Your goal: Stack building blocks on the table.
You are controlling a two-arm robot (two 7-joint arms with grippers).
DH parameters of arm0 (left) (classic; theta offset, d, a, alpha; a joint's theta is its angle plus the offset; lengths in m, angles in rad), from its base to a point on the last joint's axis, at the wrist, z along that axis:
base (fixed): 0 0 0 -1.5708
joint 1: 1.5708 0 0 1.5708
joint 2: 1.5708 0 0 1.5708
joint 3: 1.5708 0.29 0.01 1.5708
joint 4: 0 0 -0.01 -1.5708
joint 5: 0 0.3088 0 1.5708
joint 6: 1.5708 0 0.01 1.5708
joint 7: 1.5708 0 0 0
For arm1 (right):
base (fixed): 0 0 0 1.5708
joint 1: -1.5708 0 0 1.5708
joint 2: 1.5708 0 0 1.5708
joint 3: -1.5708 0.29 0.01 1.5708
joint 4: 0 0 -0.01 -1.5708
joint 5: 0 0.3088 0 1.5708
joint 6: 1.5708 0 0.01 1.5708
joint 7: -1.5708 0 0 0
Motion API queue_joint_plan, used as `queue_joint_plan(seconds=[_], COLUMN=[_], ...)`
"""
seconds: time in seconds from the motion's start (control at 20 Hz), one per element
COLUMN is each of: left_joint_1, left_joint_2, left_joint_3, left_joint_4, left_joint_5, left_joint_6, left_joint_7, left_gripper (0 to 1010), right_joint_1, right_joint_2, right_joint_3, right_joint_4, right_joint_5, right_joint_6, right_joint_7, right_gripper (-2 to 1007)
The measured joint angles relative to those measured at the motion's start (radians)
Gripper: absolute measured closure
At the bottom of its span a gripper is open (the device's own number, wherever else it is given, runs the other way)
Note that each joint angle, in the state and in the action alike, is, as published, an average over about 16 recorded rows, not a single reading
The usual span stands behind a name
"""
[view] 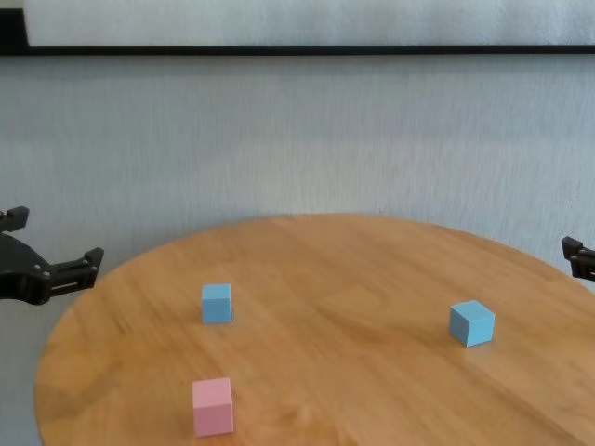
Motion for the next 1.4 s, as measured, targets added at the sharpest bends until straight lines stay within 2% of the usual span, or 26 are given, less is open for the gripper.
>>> queue_joint_plan(seconds=[1.4], left_joint_1=[0.0], left_joint_2=[0.0], left_joint_3=[0.0], left_joint_4=[0.0], left_joint_5=[0.0], left_joint_6=[0.0], left_joint_7=[0.0], left_gripper=[8], right_joint_1=[0.0], right_joint_2=[0.0], right_joint_3=[0.0], right_joint_4=[0.0], right_joint_5=[0.0], right_joint_6=[0.0], right_joint_7=[0.0], right_gripper=[5])
